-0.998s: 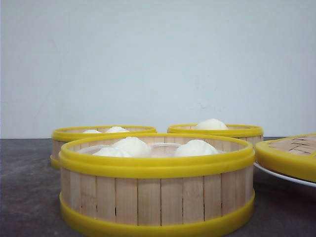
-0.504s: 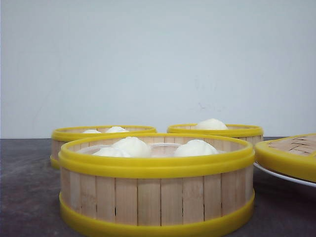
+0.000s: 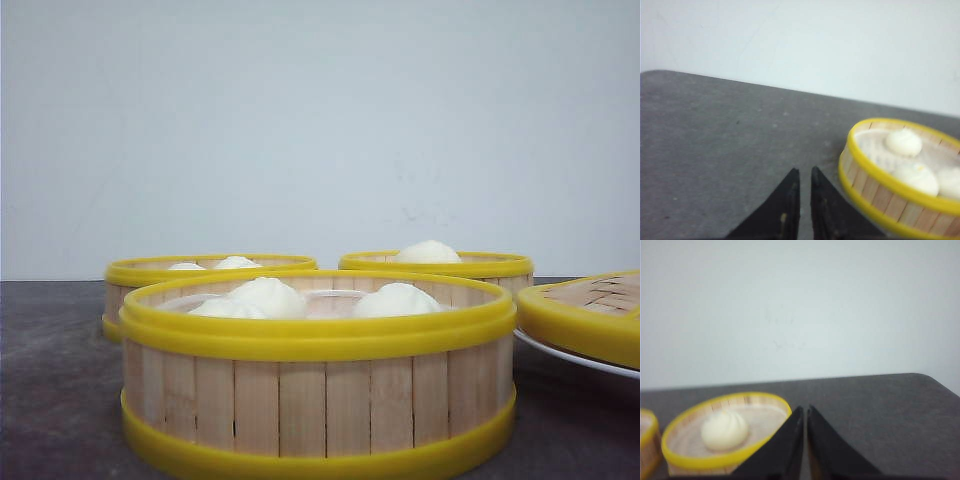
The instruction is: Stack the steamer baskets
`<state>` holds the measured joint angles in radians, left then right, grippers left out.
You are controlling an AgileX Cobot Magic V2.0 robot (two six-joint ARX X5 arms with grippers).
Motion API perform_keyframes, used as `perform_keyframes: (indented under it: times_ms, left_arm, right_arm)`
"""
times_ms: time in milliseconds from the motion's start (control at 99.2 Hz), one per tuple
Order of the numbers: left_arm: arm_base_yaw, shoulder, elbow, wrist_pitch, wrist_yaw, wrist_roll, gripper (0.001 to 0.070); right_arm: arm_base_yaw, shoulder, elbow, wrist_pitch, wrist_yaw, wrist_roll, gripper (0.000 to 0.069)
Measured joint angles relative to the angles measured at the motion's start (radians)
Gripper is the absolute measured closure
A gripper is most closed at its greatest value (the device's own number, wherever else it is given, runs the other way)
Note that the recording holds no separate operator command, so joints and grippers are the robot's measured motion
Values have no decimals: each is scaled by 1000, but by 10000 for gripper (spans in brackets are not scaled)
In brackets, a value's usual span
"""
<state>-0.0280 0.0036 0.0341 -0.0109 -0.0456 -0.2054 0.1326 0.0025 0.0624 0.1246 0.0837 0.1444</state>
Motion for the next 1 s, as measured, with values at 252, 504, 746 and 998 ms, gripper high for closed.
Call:
perform_keyframes:
  times_ms: [252,504,746,998]
  left_arm:
    - [0,0,2,-14,-55,-306,508]
    - [0,59,40,-95,101,-639,398]
    - [0,557,443,-158,164,-504,398]
    - [1,1303,1065,-447,351,-251,246]
  right_arm:
    - [0,0,0,36,0,151,681]
    - [0,0,0,34,-36,179,681]
    - [0,0,0,-9,-85,180,681]
    - [0,0,0,-37,-93,183,681]
